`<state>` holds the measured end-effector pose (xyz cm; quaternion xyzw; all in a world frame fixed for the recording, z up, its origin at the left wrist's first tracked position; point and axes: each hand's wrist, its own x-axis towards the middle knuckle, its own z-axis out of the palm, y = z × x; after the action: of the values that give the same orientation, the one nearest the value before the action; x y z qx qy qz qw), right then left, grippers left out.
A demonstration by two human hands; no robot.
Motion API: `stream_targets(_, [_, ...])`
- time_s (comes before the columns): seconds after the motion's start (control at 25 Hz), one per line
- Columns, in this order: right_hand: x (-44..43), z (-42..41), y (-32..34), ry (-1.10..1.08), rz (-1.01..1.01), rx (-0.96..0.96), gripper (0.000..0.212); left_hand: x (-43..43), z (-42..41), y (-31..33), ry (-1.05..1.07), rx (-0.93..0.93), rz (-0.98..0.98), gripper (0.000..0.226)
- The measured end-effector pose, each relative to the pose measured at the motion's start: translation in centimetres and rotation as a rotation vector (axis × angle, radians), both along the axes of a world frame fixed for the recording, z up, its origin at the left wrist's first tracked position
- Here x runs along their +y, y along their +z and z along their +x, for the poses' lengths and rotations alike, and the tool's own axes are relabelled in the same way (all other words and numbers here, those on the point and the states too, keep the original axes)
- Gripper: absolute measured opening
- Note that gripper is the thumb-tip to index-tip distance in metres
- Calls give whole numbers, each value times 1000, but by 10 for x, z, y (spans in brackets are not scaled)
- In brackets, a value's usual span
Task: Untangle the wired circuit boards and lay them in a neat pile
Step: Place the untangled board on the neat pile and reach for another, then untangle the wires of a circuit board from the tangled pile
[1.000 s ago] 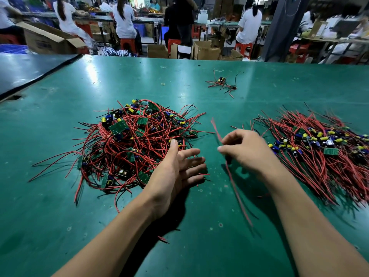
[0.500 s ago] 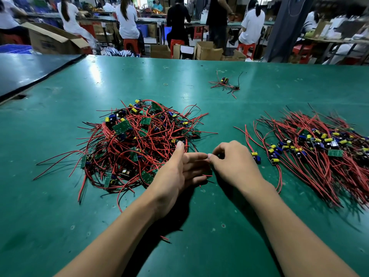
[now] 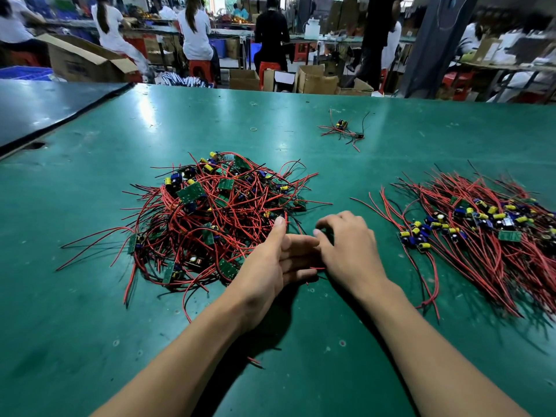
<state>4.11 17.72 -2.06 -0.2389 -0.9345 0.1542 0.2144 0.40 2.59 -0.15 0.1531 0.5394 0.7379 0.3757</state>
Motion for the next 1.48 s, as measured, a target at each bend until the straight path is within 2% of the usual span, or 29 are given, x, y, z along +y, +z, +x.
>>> stream_targets(0.24, [10, -22, 3, 160, 42, -101, 43, 2, 2, -1, 37, 34, -20, 61])
stream_targets(0.4, [19, -40, 8, 276, 121, -275, 56, 2, 1, -2, 58, 24, -30, 62])
stream_targets(0.52, [23, -53, 15, 259, 122, -357, 46, 1, 2, -1, 50, 5, -49, 63])
stream_targets(0.72, [9, -37, 13, 196, 63, -165, 26, 2, 2, 0, 58, -22, -44, 63])
stream_targets(0.84, [5, -18, 14, 104, 28, -129, 18, 2, 3, 0, 55, -24, -34, 62])
stream_targets(0.96, [4, 4, 17, 37, -73, -137, 15, 2, 4, 1, 52, -17, -20, 59])
stream_targets(1.12, [1, 24, 21, 59, -170, -153, 16, 3, 6, 0, 62, 36, -35, 55])
stream_targets(1.2, [-2, 29, 14, 76, -162, -89, 17, 3, 7, 0, 68, 51, -39, 53])
stream_targets(1.32, [-3, 32, 11, 77, -301, 211, 6, 3, 5, 0, 89, 64, -39, 51])
stream_targets(1.4, [2, 31, 17, 17, -529, 445, 14, 2, 5, -1, 78, 77, -53, 48])
stream_targets(1.48, [6, 31, 28, 6, -967, 624, 21, 0, 7, -1, 44, 102, -74, 40])
